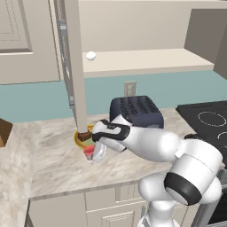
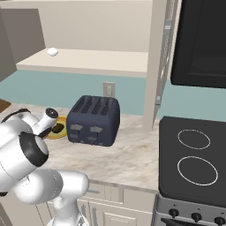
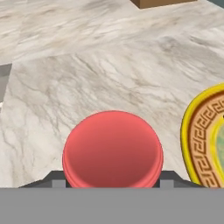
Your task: Pick the avocado and bread from the counter and place them on the plate. Then pick the jam from the cabinet and place it next to the plate. Lastly close the cabinet door.
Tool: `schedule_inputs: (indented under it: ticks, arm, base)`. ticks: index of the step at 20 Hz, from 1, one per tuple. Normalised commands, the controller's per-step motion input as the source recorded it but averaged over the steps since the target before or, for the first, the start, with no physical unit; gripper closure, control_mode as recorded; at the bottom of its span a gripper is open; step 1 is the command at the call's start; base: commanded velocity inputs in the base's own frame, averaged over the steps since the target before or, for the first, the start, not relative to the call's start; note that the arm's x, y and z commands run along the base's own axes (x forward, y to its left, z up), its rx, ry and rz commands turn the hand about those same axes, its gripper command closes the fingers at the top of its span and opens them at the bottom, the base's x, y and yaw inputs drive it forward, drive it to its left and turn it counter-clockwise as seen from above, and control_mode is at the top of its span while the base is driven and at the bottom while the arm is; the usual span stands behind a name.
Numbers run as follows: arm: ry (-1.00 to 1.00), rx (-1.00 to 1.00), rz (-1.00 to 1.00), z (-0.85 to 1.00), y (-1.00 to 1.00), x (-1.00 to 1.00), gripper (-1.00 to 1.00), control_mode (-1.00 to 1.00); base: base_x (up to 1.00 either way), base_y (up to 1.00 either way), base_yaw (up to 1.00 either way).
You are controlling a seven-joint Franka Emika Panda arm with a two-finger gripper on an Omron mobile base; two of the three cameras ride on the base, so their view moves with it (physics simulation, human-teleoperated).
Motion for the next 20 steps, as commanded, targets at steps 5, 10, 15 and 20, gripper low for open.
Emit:
schedule_inputs:
  ticks: [5,10,15,20]
  arm:
    - [0.0,0.0,0.04,-0.23,0.07,0.13,1.0,-1.0]
    - [0.0,0.0,0.04,-0.17,0.07,0.02,1.0,-1.0]
    - [0.0,0.0,0.04,-0.14,0.05,0.09,1.0,-1.0]
    - [0.0,0.0,0.04,-0.12,0.05,0.17,1.0,-1.0]
  base:
    - [0.0,0.0,0.0]
    - [0.0,0.0,0.0]
    - [0.0,0.0,0.0]
    - [0.0,0.0,0.0]
